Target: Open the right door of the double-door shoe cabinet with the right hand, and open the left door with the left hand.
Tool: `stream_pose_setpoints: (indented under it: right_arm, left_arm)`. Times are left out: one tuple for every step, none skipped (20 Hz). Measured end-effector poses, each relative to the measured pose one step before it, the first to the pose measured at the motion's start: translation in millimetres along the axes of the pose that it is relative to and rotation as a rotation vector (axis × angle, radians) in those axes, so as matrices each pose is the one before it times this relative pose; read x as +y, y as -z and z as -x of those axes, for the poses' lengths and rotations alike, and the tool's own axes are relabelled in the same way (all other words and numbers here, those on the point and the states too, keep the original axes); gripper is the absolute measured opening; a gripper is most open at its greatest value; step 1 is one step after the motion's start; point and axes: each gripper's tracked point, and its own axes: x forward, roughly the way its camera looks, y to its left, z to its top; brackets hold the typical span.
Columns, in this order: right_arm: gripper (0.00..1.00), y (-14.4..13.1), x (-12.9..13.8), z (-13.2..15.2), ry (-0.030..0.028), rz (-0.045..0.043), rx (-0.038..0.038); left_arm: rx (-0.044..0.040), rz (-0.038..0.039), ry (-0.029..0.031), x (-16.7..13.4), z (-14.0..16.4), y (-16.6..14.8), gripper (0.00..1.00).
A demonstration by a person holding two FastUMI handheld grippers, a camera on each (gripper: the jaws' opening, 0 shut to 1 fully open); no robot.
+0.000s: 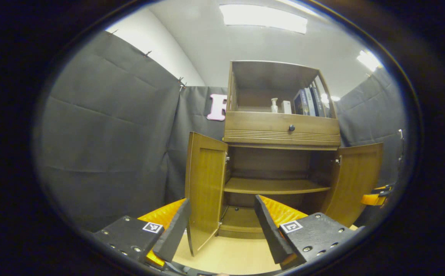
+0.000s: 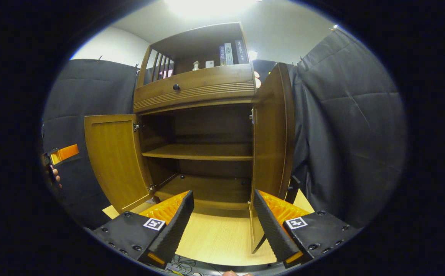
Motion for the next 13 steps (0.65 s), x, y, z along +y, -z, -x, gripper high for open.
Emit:
stream_pose_setpoints:
  right_arm:
    - [0.98,-1.13,-3.74,3.77,0.00541,-0.00574,-0.00722]
    - [0.98,-2.15,-4.64,2.24,0.01074,-0.00072,-0.00981]
    - [0.98,-0.66,-4.55,1.04,0.00959,0.00161,-0.00605]
    - [0.98,-1.11,-3.93,1.33,0.01089,0.00258,-0.00586]
    - [0.98,-0.25,-3.51,1.13,0.01585,-0.00055,-0.00556]
    - [0.98,-0.25,-1.55,-0.26,0.00861,-0.00509,-0.00288]
    - [0.98,1.64,0.21,-0.61,0.00769,-0.00734,0.00476]
    - [0.98,1.01,1.64,-1.84,0.00756,-0.00632,0.00687]
    - [0.98,0.9,2.52,-2.16,0.00807,-0.00311,0.00591]
    - [0.98,-1.06,3.28,-1.58,0.00688,-0.00143,0.0028]
    - [0.98,-1.48,4.17,-1.24,0.00518,-0.00066,-0.0047]
    - [0.98,-3.15,4.11,-2.26,0.00757,0.00151,-0.00738]
    - [0.98,-1.22,3.91,-2.65,0.00674,0.00283,-0.00319]
  left_arm:
    - [0.00233,0.0103,-0.00758,-6.64,0.94,1.46,0.93]
    - [0.00461,0.00413,0.00363,-7.81,1.06,0.89,0.94]
    - [0.00201,-0.00397,0.00229,-5.75,0.25,0.91,0.94]
    - [0.00137,-0.01096,0.00221,-3.74,-0.02,0.12,0.94]
    - [0.00049,-0.01156,0.00663,-3.46,-0.67,1.29,0.94]
    - [0.00572,-0.00439,0.01124,-4.65,-1.69,1.69,0.94]
    - [0.00962,0.00037,0.02019,-6.22,-2.61,4.64,0.94]
    - [0.00568,0.00297,0.01778,-4.27,-3.07,2.97,0.94]
    - [0.00611,0.00116,0.01749,-3.53,-3.96,3.07,0.94]
    - [0.00904,0.00167,0.01312,-2.7,-4.92,3.22,0.94]
    - [0.00547,0.00195,0.01784,-2.73,-4.04,3.06,0.94]
    - [0.00032,-0.00414,0.01695,-2.64,-4.28,0.77,0.94]
    - [0.00178,-0.01395,0.01368,-1.07,-5.32,1.55,0.94]
